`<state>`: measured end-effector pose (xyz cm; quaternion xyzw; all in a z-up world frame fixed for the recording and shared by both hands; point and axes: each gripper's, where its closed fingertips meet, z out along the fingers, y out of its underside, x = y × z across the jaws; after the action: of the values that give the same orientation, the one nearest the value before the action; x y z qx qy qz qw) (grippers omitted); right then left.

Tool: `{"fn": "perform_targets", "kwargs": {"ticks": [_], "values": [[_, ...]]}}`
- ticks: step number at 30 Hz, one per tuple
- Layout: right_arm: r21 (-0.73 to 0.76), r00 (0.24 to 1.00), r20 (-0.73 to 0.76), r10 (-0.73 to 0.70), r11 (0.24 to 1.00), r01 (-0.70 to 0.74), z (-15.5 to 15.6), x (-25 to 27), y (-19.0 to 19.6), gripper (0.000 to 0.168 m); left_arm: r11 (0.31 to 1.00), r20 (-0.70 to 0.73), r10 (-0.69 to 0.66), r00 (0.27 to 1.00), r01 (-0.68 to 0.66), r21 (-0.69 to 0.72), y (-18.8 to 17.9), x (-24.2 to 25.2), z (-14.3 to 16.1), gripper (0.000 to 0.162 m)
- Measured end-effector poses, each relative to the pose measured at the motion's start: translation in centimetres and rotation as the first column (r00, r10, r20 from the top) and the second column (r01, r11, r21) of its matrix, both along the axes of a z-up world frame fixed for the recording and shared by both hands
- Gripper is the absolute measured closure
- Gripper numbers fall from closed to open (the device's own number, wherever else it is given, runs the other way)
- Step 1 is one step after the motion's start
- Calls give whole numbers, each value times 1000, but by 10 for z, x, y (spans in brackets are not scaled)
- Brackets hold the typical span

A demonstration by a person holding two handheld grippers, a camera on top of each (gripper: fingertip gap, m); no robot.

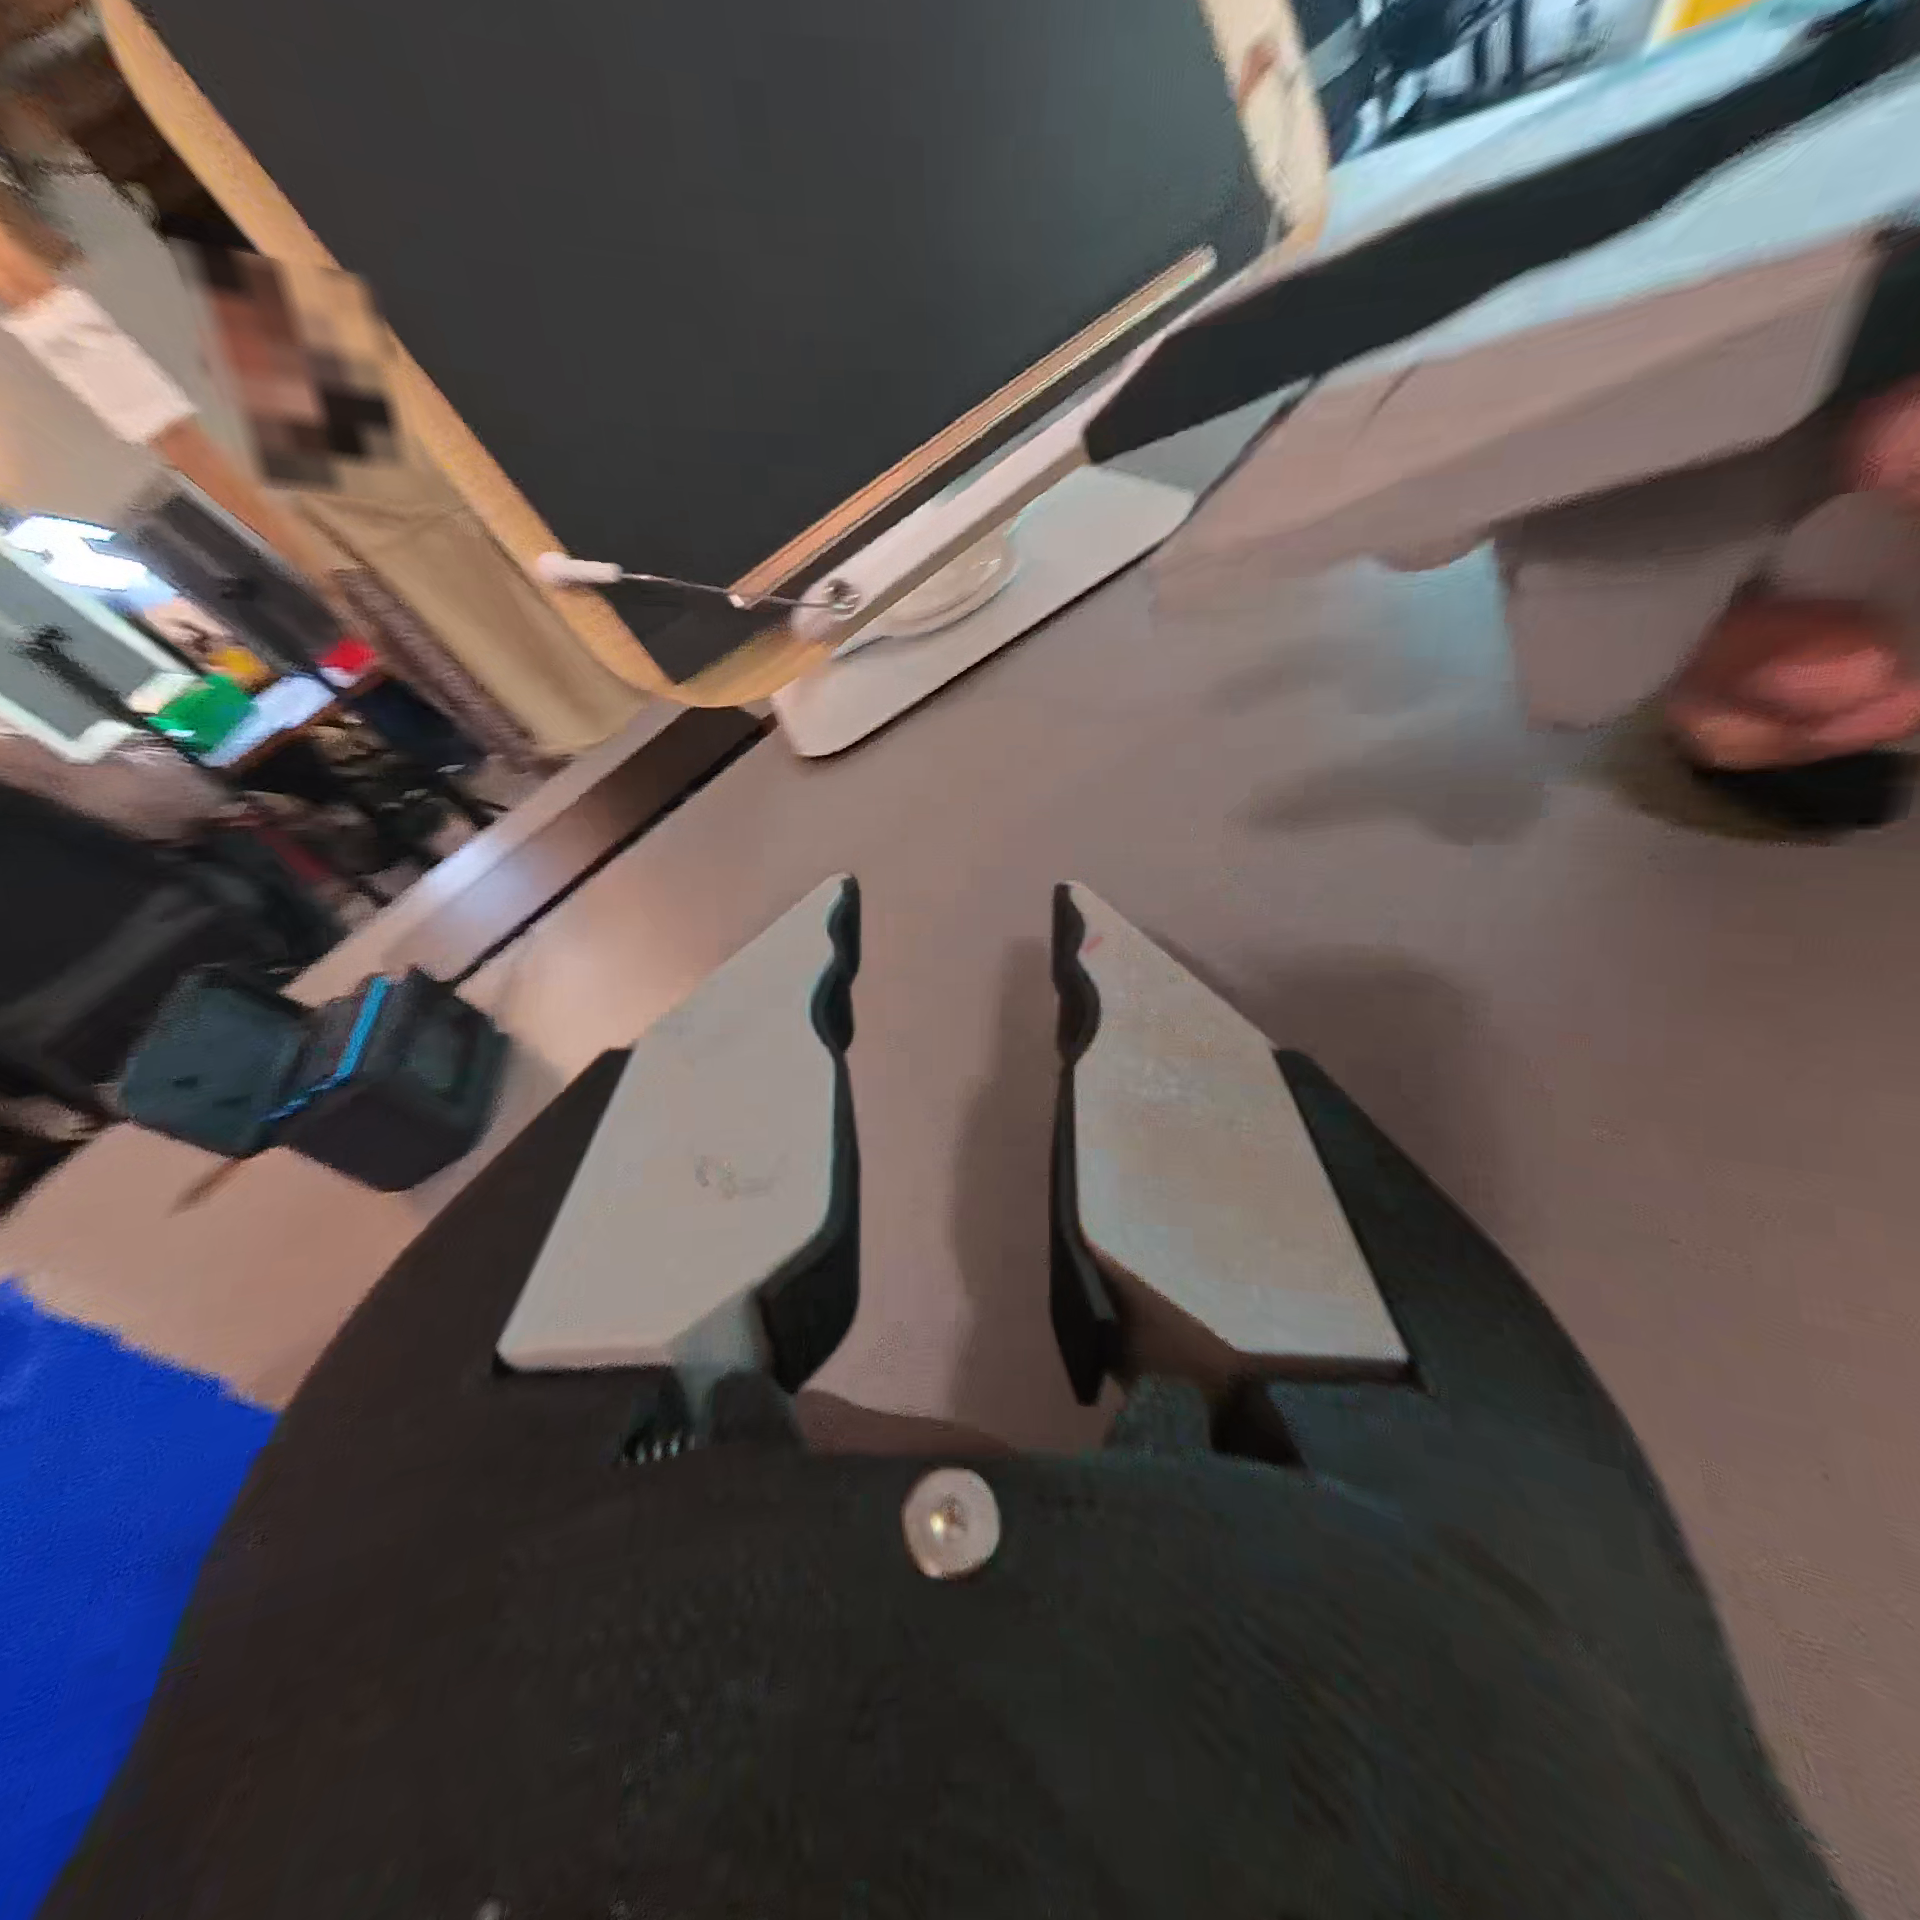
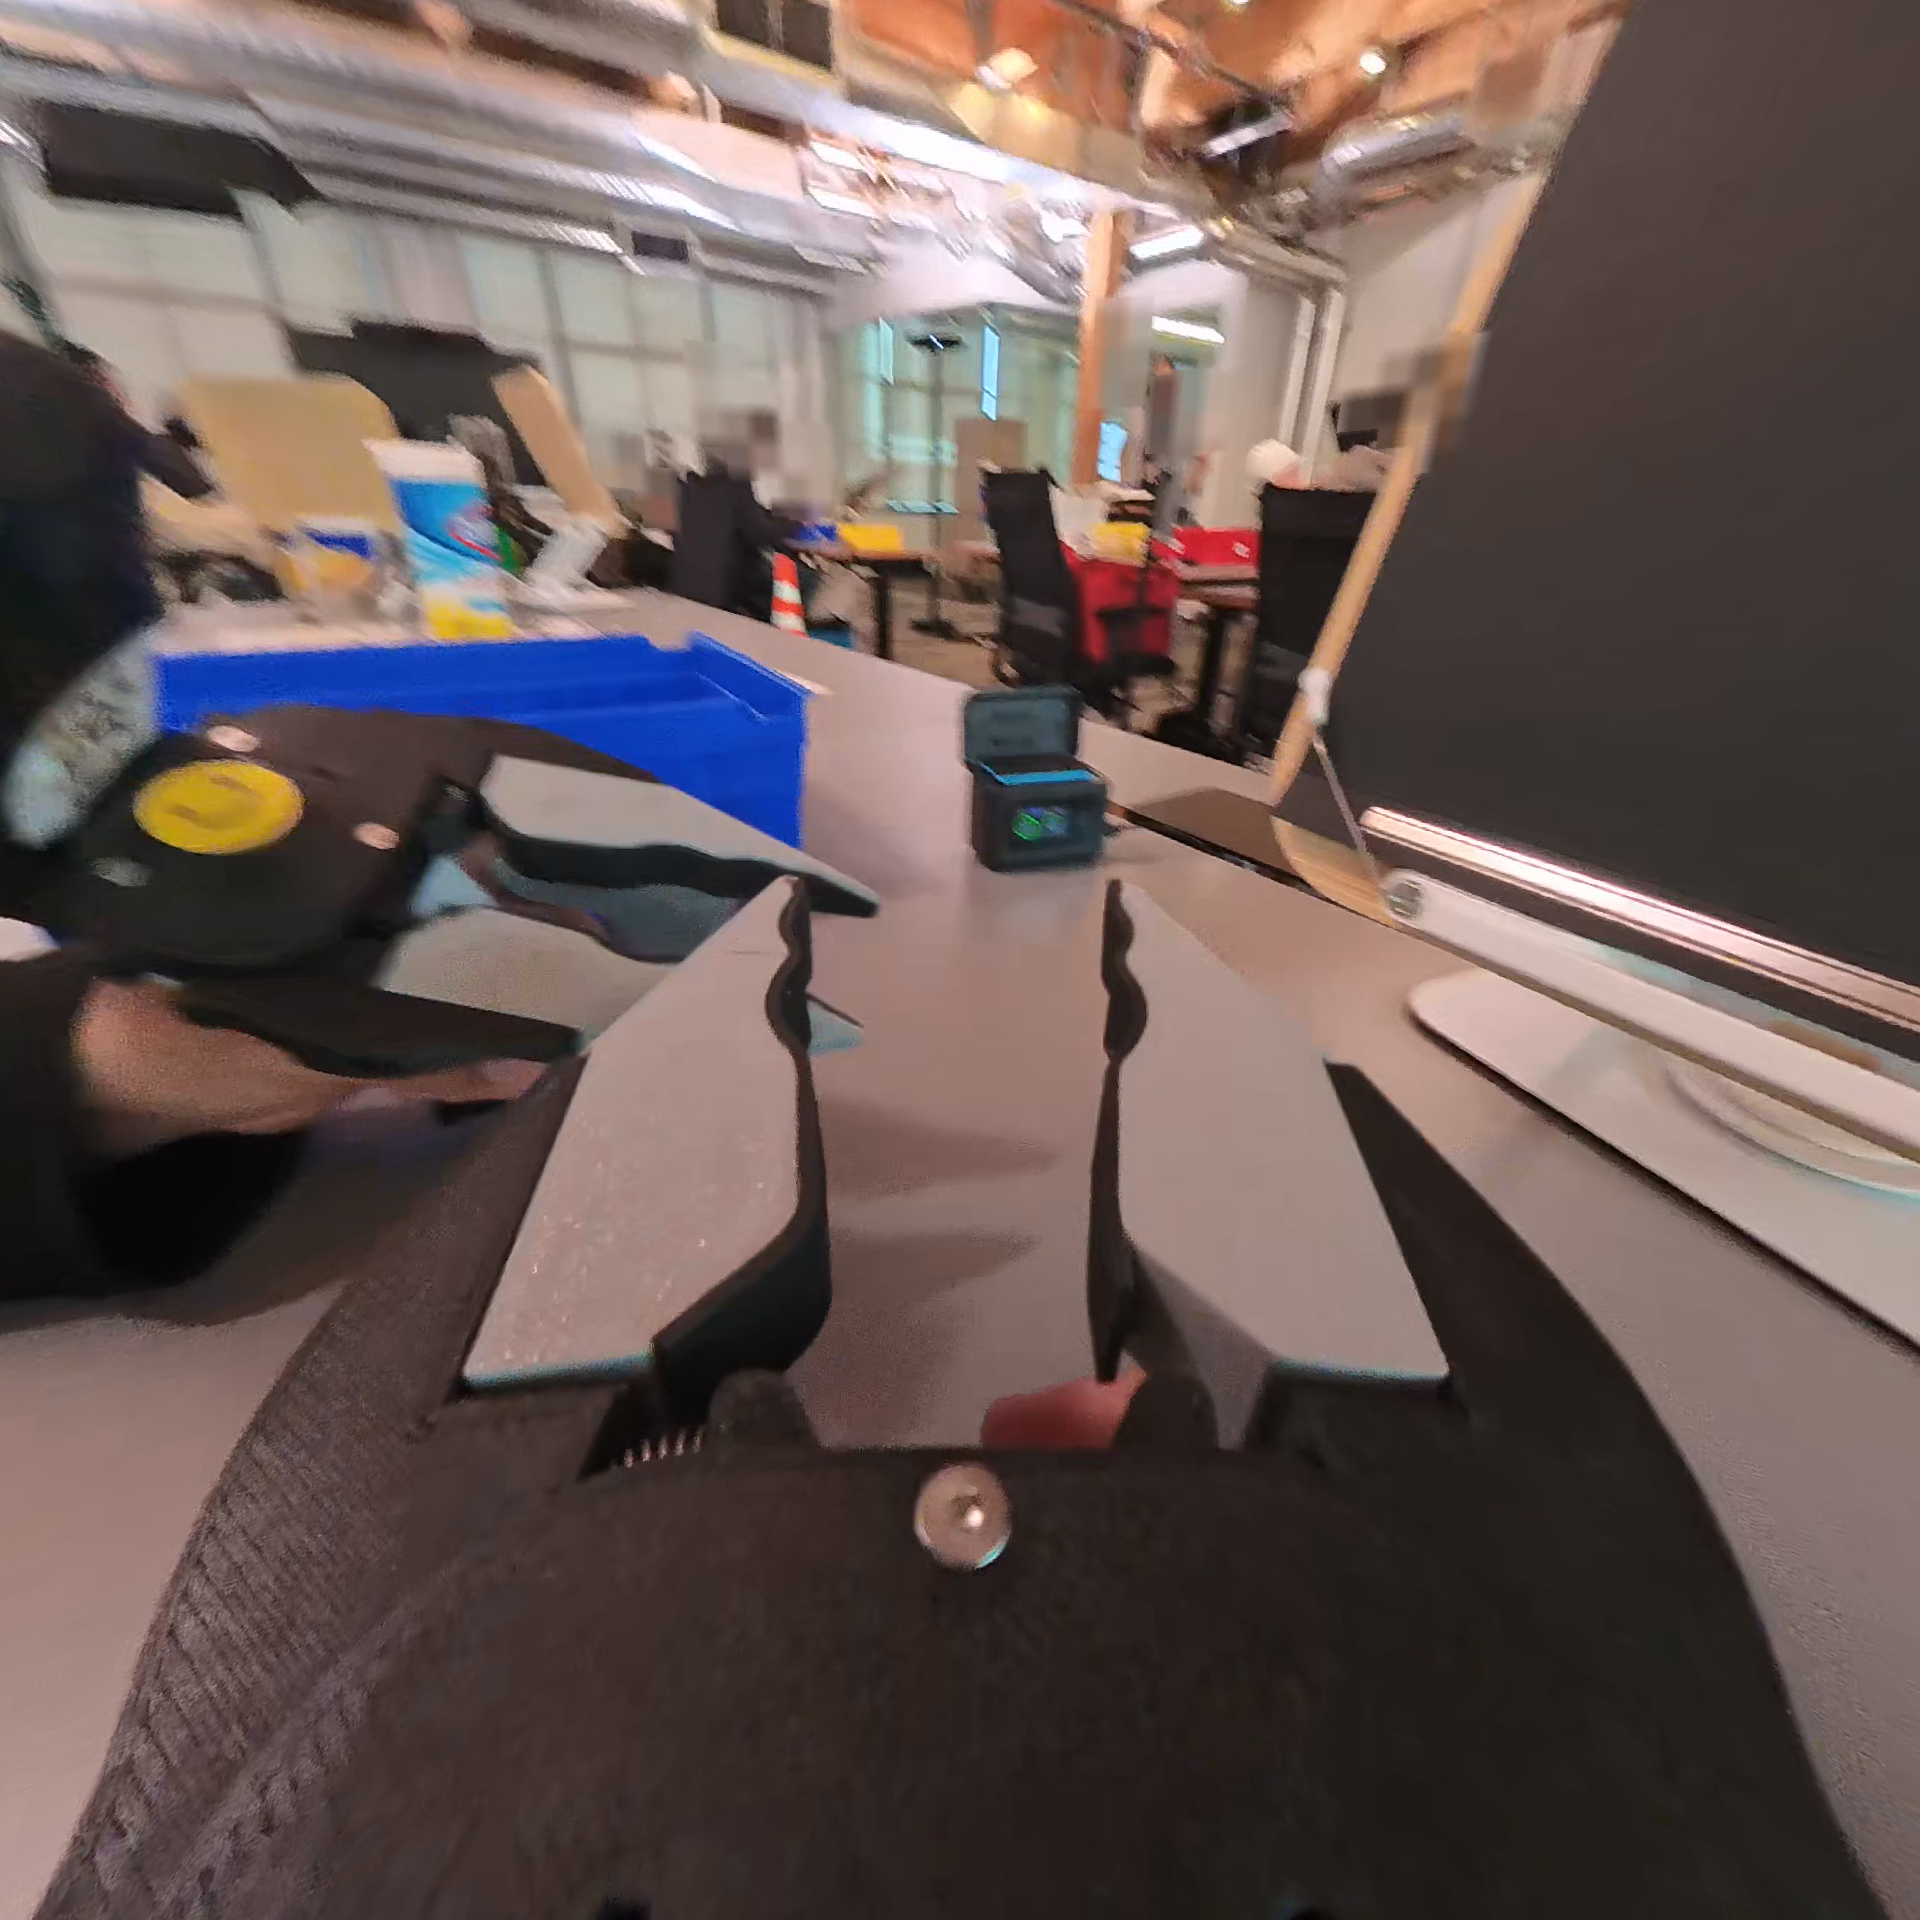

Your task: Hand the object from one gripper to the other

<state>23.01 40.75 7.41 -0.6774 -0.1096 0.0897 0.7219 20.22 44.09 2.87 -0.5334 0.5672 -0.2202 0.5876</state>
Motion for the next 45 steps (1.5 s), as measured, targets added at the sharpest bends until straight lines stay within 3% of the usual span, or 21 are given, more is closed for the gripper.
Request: {"fn": "perform_targets", "kwargs": {"ticks": [4, 7, 8, 11, 14, 21, 24, 26, 29, 34, 37, 40, 45], "values": [[31, 990, -110, 89, 996, -86, 8, -15, -8, 114, 998, -19, -43, 999, 44, 37, -14, 4, -6, 133], [41, 964, -216, 155, 988, -150, 15, -23, -21, 116, 941, -51, 67, 996, -47, 335, -9, 1, 0, 145], [52, 952, -242, 189, 982, -181, 20, -28, -25, 118, 926, -59, 107, 993, -78, 368, -5, 0, -1, 149], [23, 948, -228, 221, 975, -222, 12, -40, -23, 117, 976, -133, 86, 987, -57, 208, 5, -4, -22, 159], [31, 944, -218, 249, 968, -248, 9, -52, -19, 119, 966, -39, 133, 990, -121, 229, 20, -11, -6, 162], [-12, 963, -190, 194, 980, -199, -3, -47, -5, 123, 945, -96, 123, 988, -87, 314, 13, -5, -16, 162], [-22, 968, -193, 161, 986, -168, -4, -43, -6, 118, 963, -117, 97, 988, -63, 263, 9, -6, -17, 162], [-52, 979, -152, 138, 988, -147, -7, -40, -6, 110, 950, -82, 80, 993, -51, 309, -1, -5, -4, 162], [-47, 997, -67, 46, 998, -49, -9, -26, -5, 104, 943, -33, 79, 996, -64, 327, -7, -2, 5, 162], [7, 989, 21, -144, 990, 144, -6, 5, -10, 88, 926, -67, 132, 989, -99, 365, -2, -2, -11, 162], [37, 968, 112, -223, 975, 220, -6, 13, -16, 88, 891, -36, 173, 984, -141, 431, 1, -6, -7, 162], [54, 956, 102, -275, 961, 271, -3, 21, -21, 93, 877, -49, 169, 984, -128, 463, -2, -5, -10, 162], [-11, 969, 87, -233, 972, 235, -10, 20, -18, 94, 887, -26, 161, 987, -133, 442, -1, -4, -6, 162]]}}
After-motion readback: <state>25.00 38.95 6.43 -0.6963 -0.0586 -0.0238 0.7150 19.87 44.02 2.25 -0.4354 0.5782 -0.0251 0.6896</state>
